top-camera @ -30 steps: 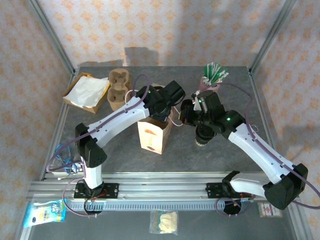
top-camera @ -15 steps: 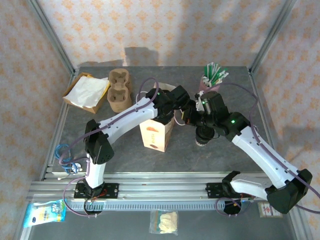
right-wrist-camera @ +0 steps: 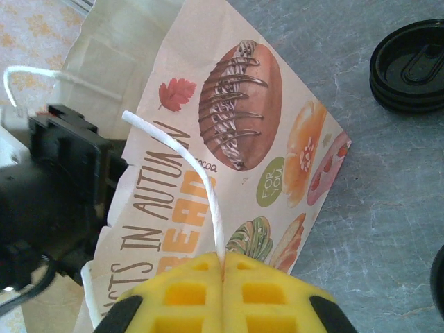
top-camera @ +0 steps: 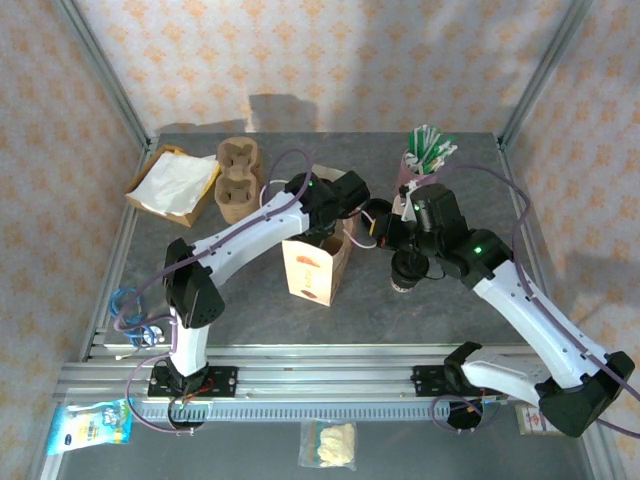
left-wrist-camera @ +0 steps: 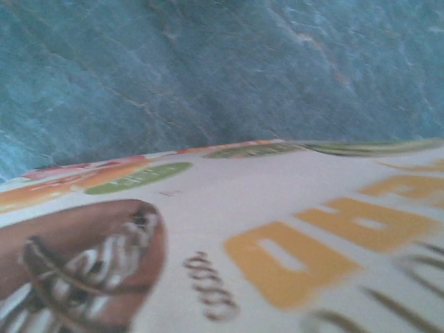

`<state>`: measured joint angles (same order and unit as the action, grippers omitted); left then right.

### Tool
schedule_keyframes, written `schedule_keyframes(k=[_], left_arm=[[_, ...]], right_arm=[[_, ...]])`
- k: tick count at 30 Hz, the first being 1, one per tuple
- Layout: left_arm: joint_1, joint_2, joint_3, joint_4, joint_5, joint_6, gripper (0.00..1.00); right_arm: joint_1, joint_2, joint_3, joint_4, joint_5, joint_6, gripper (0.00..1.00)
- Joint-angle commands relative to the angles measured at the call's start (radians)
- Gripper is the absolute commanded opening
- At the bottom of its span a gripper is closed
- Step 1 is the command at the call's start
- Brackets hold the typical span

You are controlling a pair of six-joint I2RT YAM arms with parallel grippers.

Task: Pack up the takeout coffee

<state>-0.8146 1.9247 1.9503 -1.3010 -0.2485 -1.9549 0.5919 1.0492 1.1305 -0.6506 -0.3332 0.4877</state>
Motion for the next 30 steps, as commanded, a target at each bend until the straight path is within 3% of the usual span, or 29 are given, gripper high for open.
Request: schedule_keyframes(k=[1, 7, 12, 23, 30], left_arm=[[0.002, -0.035, 0.097, -0.029, -0.031, 0.103, 0.00], [0.002, -0.130, 0.073, 0.013, 0.033, 0.143, 0.00], [0.001, -0.210, -0.009, 0.127, 0.188, 0.152, 0.00], [-0.008, -0.128, 0.144, 0.137, 0.403, 0.157, 0.00], [-0.001, -0.169, -0.021, 0.280, 0.453, 0.139, 0.00]], right_arm=[[-0.004, 0.010, 0.018, -0.004, -0.002, -0.020, 0.00], [-0.004, 0.032, 0.017, 0.006, -0.009, -0.024, 0.00], [-0.004, 0.050, 0.027, 0.014, -0.010, -0.025, 0.00], [-0.004, 0.084, 0.055, 0.018, 0.000, -0.038, 0.00], [-0.004, 0.080, 0.057, 0.016, -0.003, -0.036, 0.00]])
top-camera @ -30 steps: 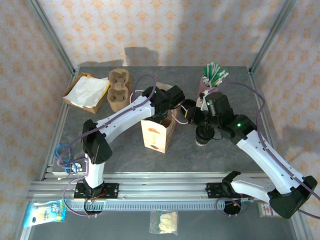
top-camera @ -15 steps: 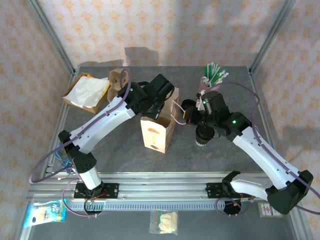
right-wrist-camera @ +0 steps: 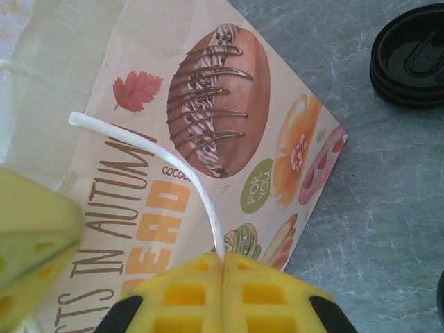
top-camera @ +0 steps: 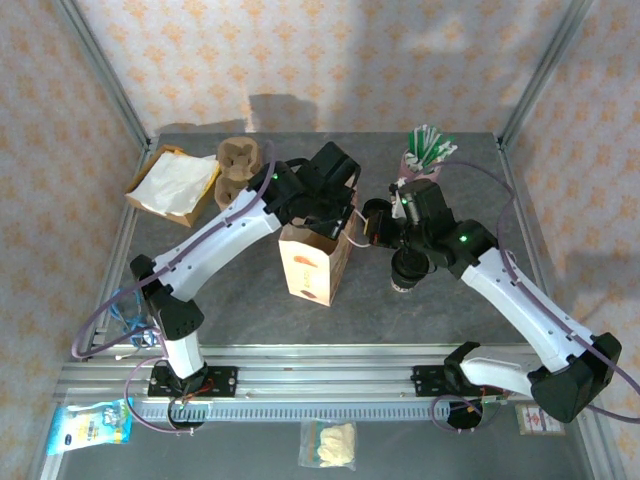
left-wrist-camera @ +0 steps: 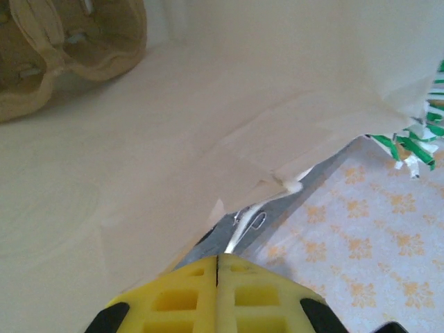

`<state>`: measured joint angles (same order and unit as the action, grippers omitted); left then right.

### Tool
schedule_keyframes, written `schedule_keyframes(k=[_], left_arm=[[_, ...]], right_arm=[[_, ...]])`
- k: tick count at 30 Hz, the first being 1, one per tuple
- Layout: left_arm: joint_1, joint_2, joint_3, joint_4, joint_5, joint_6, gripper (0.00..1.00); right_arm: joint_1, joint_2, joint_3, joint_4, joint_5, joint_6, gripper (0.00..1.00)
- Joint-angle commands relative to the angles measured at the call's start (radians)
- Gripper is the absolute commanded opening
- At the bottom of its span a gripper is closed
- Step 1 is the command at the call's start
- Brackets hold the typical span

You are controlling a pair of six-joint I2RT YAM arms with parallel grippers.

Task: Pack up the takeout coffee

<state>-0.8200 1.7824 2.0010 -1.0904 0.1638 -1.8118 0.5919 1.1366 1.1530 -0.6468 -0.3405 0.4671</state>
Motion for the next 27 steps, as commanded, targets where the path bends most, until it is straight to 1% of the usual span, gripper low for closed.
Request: schedule_keyframes(k=[1, 6, 9, 14, 17, 22, 27], left_arm=[[0.009, -0.043, -0.111, 0.098, 0.045, -0.012, 0.00], [0.031, -0.130, -0.311, 0.284, 0.085, -0.054, 0.00], [0.043, -0.151, -0.361, 0.326, 0.101, -0.054, 0.00], [0.051, -0.158, -0.341, 0.348, 0.098, -0.042, 0.00], [0.058, -0.151, -0.277, 0.342, 0.089, -0.031, 0.00], [0.073, -0.148, -0.175, 0.256, 0.041, -0.014, 0.00], [0.076, -0.163, -0.175, 0.268, 0.016, -0.028, 0.00]], right_arm=[[-0.004, -0.009, 0.033, 0.011, 0.006, -0.015, 0.00], [-0.004, -0.017, 0.031, 0.005, 0.014, -0.018, 0.00], [-0.004, -0.017, 0.032, 0.003, 0.014, -0.015, 0.00], [-0.004, -0.017, 0.039, 0.001, 0.020, -0.017, 0.00], [-0.004, -0.014, 0.037, -0.001, 0.032, -0.018, 0.00], [-0.004, -0.018, 0.045, -0.004, 0.044, -0.018, 0.00], [-0.004, -0.040, 0.047, -0.009, 0.056, -0.019, 0.00]])
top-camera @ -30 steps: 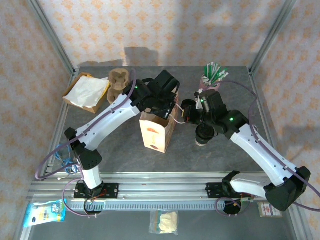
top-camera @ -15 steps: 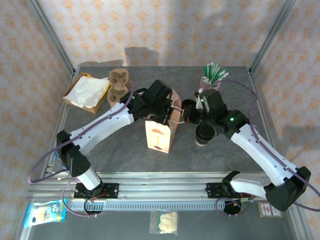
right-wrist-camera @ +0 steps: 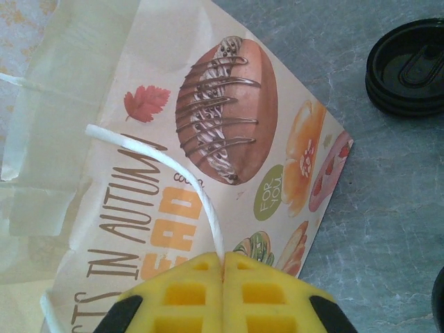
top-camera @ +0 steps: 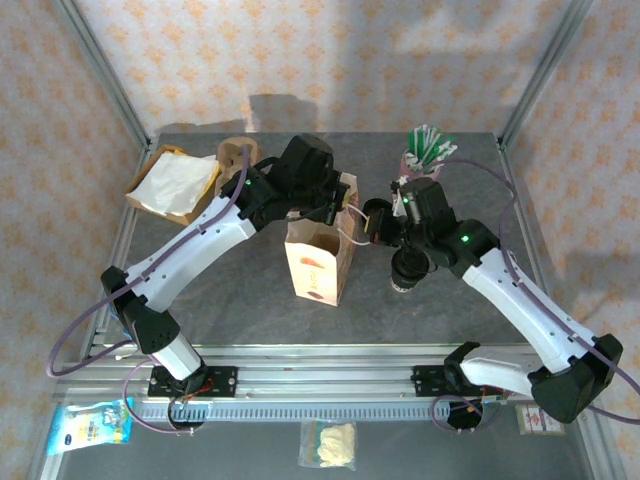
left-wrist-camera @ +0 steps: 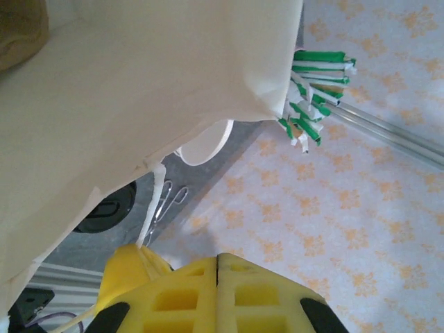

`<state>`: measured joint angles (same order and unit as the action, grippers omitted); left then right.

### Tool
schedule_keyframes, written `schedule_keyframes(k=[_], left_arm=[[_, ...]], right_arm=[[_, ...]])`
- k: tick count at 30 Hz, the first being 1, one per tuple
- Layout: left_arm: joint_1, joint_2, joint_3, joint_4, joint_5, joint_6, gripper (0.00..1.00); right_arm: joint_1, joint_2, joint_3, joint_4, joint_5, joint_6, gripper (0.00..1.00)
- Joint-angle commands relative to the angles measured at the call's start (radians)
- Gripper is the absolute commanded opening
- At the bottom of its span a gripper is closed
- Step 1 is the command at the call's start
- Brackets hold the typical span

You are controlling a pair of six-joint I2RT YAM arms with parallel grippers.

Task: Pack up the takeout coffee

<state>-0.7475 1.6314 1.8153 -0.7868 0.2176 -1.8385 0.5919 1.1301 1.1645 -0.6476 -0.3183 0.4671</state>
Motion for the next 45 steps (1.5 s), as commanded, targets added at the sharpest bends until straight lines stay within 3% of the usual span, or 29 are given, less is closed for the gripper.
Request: schedule_keyframes(k=[1, 9, 17, 27, 45], left_arm=[[0.002, -0.009, 0.017, -0.050, -0.045, -0.002, 0.00], [0.001, -0.026, 0.014, -0.147, -0.177, -0.042, 0.00], [-0.036, 0.022, -0.003, 0.023, -0.094, -0.085, 0.00], [-0.033, -0.101, -0.300, 0.342, 0.009, -0.235, 0.00], [0.014, -0.134, -0.418, 0.438, 0.030, -0.251, 0.00]], right_arm=[[-0.004, -0.036, 0.033, -0.012, 0.036, -0.021, 0.00], [-0.004, -0.060, 0.028, -0.021, 0.051, -0.024, 0.00], [-0.004, -0.059, 0.024, -0.021, 0.050, -0.026, 0.00], [-0.004, -0.055, 0.033, -0.024, 0.053, -0.029, 0.00], [-0.004, -0.064, 0.053, -0.055, 0.090, -0.038, 0.00]])
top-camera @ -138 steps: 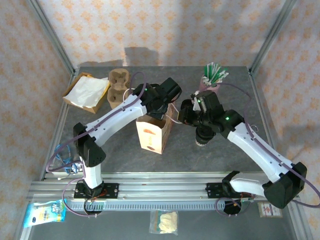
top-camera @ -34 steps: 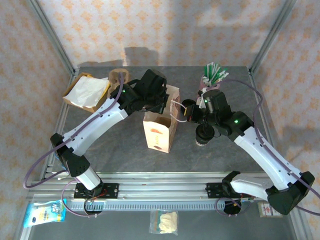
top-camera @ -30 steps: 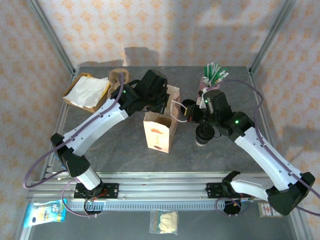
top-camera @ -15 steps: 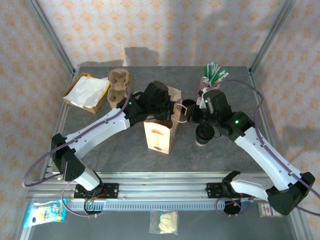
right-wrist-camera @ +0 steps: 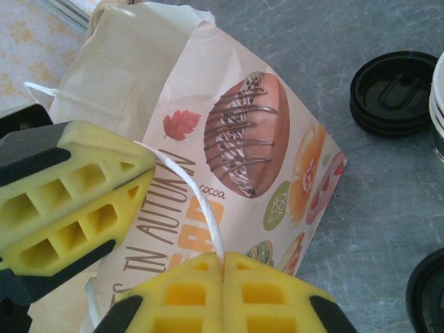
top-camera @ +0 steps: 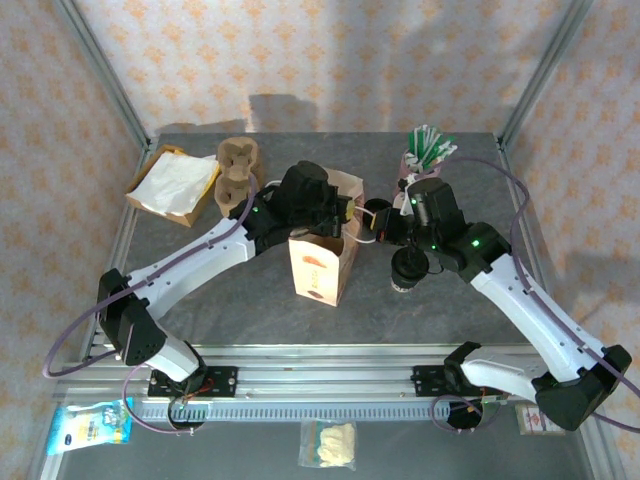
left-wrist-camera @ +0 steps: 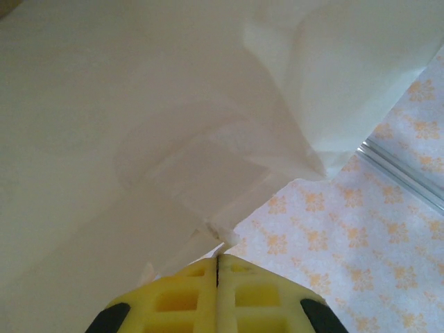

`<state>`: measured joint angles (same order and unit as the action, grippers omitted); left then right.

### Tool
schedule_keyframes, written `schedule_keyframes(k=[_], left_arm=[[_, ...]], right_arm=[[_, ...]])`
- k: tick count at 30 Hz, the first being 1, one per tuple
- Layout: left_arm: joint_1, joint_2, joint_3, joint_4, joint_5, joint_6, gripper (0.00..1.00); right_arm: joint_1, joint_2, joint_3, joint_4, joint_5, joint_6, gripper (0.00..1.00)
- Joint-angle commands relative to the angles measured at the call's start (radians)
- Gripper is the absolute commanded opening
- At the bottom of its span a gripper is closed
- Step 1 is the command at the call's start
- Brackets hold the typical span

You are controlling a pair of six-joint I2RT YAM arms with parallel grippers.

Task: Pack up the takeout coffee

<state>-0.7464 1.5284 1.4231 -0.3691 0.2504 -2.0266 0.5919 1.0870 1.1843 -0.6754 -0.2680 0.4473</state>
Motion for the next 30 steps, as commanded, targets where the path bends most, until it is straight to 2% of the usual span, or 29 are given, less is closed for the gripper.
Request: schedule_keyframes(k=[1, 6, 16, 20, 23, 27, 30], left_arm=[[0.017, -0.035, -0.029, 0.009, -0.011, -0.059, 0.00], [0.047, -0.056, -0.024, -0.107, -0.053, -0.007, 0.00], [0.076, -0.104, -0.054, -0.176, -0.095, 0.029, 0.00], [0.075, -0.043, 0.079, -0.329, -0.136, 0.098, 0.00], [0.072, 0.053, 0.254, -0.532, -0.186, 0.181, 0.00], [0.064, 0.171, 0.427, -0.764, -0.237, 0.225, 0.00], [0.051, 0.204, 0.446, -0.772, -0.232, 0.234, 0.00]], right_arm=[[-0.003, -0.021, 0.033, -0.030, 0.040, -0.019, 0.00], [-0.004, -0.029, 0.035, -0.033, 0.050, -0.016, 0.00], [-0.004, -0.052, 0.028, -0.027, 0.058, -0.004, 0.00], [-0.004, -0.047, 0.030, -0.022, 0.047, -0.010, 0.00], [-0.004, -0.043, 0.028, -0.013, 0.031, -0.010, 0.00], [-0.004, -0.042, 0.028, -0.004, 0.029, -0.005, 0.00], [-0.004, -0.044, 0.028, 0.002, 0.029, -0.002, 0.00]])
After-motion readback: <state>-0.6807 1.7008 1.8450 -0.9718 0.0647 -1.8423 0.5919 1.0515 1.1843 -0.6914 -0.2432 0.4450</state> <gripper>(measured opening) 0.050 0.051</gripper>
